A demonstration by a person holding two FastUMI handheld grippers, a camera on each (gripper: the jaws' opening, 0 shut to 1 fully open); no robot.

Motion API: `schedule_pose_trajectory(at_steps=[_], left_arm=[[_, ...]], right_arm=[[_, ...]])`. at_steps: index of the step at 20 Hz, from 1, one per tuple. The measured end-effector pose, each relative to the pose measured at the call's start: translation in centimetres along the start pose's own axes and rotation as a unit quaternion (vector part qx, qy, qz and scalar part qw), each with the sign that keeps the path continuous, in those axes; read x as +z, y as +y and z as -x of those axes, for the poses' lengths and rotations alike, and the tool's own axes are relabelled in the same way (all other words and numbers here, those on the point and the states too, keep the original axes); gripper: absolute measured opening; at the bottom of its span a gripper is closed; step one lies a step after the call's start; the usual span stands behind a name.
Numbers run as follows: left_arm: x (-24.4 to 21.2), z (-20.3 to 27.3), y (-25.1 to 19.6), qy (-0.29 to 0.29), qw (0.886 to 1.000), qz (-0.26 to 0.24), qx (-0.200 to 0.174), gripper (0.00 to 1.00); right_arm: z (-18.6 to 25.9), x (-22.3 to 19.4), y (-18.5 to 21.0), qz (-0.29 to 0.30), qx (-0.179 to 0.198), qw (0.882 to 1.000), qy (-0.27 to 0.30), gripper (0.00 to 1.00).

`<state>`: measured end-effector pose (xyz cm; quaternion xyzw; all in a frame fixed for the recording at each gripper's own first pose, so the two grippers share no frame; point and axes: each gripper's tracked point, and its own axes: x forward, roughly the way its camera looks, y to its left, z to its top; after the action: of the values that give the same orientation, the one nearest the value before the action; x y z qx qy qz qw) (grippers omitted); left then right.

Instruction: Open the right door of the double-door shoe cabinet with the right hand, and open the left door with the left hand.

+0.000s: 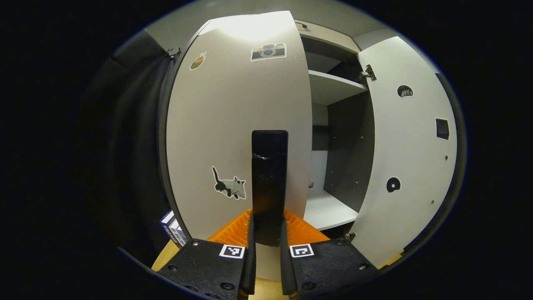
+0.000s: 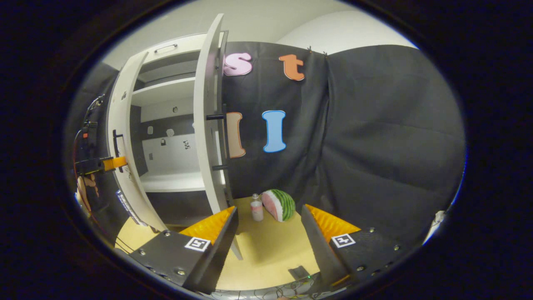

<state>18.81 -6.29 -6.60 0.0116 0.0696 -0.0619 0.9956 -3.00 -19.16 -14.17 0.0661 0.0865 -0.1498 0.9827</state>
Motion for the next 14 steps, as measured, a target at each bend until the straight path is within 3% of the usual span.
schedule_pose_trajectory(at_steps=[14], left_arm=[[0.1,0.8,0.8,0.005,1.0,0.017,-0.021,0.25]], right_arm=[[0.7,-0.9,4.9,-0.009,0.041,0.999,0.02,0.9]])
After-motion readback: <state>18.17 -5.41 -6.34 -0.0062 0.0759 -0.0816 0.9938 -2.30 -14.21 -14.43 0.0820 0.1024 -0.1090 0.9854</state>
